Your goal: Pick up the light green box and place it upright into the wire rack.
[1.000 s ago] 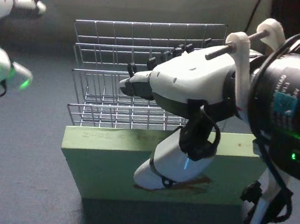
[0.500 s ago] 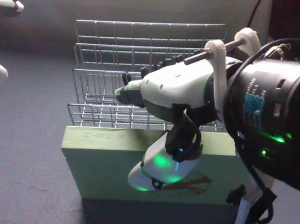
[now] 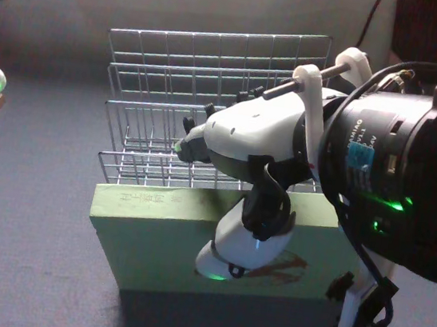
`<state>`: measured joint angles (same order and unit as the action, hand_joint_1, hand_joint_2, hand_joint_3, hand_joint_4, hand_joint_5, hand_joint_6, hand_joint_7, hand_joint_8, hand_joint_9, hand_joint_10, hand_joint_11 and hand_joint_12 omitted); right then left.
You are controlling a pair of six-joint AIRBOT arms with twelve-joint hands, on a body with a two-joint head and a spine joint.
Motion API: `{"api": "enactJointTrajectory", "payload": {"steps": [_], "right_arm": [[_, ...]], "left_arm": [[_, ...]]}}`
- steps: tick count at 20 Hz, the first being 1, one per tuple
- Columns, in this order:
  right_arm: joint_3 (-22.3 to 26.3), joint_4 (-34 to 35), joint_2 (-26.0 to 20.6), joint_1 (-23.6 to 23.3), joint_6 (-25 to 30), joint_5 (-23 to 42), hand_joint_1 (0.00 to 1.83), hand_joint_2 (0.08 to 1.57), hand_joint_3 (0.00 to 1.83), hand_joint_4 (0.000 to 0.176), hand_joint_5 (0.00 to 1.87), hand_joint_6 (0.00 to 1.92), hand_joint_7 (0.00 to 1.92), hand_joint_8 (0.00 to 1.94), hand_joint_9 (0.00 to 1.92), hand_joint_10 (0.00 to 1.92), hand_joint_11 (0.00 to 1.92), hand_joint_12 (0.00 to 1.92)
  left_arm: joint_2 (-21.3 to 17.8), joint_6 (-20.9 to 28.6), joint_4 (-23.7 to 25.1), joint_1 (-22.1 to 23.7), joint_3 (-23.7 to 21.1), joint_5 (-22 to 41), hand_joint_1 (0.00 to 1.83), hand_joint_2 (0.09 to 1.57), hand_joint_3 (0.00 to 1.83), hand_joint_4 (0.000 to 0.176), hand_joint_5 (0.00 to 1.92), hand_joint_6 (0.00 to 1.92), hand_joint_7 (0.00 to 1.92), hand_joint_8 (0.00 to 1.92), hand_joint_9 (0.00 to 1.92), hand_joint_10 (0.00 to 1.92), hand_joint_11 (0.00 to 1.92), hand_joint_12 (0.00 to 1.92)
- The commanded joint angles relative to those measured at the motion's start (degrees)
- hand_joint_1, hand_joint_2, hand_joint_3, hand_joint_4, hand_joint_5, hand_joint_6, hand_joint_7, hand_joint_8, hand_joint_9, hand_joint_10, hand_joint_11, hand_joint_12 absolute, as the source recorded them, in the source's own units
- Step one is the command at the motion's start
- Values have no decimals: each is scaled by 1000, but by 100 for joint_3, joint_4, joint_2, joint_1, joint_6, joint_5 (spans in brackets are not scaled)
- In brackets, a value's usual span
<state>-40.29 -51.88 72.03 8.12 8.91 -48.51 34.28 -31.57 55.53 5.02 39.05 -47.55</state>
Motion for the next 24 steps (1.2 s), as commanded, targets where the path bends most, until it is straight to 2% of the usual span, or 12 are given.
{"api": "enactJointTrajectory", "payload": {"steps": [1, 3, 4, 6, 8, 9, 10, 12, 14, 18, 19, 24], "right_arm": [[-8, -403, 13, -41, 42, 226, 928, 985, 6, 0, 327, 11, 393, 10, 354, 20, 0, 990], [-8, -471, 11, -45, 76, 230, 1015, 1041, 5, 0, 427, 11, 535, 8, 494, 28, 74, 1125], [-8, -472, 9, -49, 78, 235, 1054, 1089, 3, 0, 596, 21, 715, 14, 684, 48, 223, 1152], [-8, -472, 9, -47, 78, 235, 1057, 1105, 2, 0, 667, 21, 786, 13, 763, 53, 282, 1157], [-6, -471, 9, -36, 77, 227, 1085, 1115, 0, 0, 847, 35, 973, 29, 954, 101, 486, 1208], [-6, -470, 8, -36, 77, 227, 1200, 1142, 0, 0, 824, 912, 1044, 760, 1044, 171, 593, 1284], [-5, -464, 6, -36, 77, 227, 1216, 1153, 0, 0, 791, 1119, 1025, 978, 1042, 307, 630, 1352], [3, -438, 3, -13, 72, 222, 1219, 1158, 1, 0, 796, 1149, 1012, 1068, 960, 729, 684, 1435], [31, -427, -2, 20, 37, 210, 1218, 1158, 0, 0, 806, 1141, 1007, 1085, 908, 980, 695, 1473], [103, -223, -89, -49, -75, 207, 1218, 1151, 0, 0, 845, 1080, 997, 1102, 896, 1014, 710, 1475], [140, -155, -152, -135, -101, 222, 1338, 1139, 2, 0, 873, 987, 1003, 973, 848, 1332, 735, 1457], [321, -154, -450, -625, -92, 233, 1369, 1132, 0, 0, 882, 959, 1003, 938, 862, 1382, 750, 1443]], "left_arm": [[10, 11, 438, 83, 4, 226, 251, 1213, 2, 26, 196, 10, 97, 3, 59, 3, 0, 173], [10, 13, 438, 83, -5, 226, 251, 1216, 2, 26, 198, 8, 99, 3, 62, 3, 0, 178], [10, 15, 438, 83, -11, 233, 252, 1218, 3, 26, 199, 8, 100, 3, 63, 3, 0, 180], [9, 20, 437, 79, -30, 232, 251, 1218, 3, 25, 202, 8, 101, 3, 62, 3, 0, 180], [9, 31, 437, 80, -45, 227, 248, 1219, 2, 26, 205, 6, 113, 5, 64, 2, 0, 196], [9, 33, 436, 81, -49, 193, 248, 1219, 2, 26, 202, 4, 114, 4, 65, 2, 0, 200], [9, 32, 425, 78, -58, 153, 249, 1219, 2, 26, 201, 3, 114, 4, 65, 2, 0, 200], [6, 19, 397, 68, -80, 143, 251, 1219, 1, 26, 198, 1, 114, 2, 70, 3, 0, 211], [6, 15, 364, 68, -93, 141, 256, 1218, 0, 25, 215, 6, 121, 4, 76, 4, 0, 221], [4, 15, 358, 72, -101, 120, 295, 1217, 0, 25, 214, 3, 121, 2, 87, 6, 0, 231], [3, 15, 352, 72, -109, 103, 298, 1217, 0, 25, 213, 2, 121, 1, 88, 5, 0, 230], [3, 15, 352, 72, -108, 98, 293, 1218, 0, 24, 196, 0, 133, 5, 92, 4, 0, 211]]}}
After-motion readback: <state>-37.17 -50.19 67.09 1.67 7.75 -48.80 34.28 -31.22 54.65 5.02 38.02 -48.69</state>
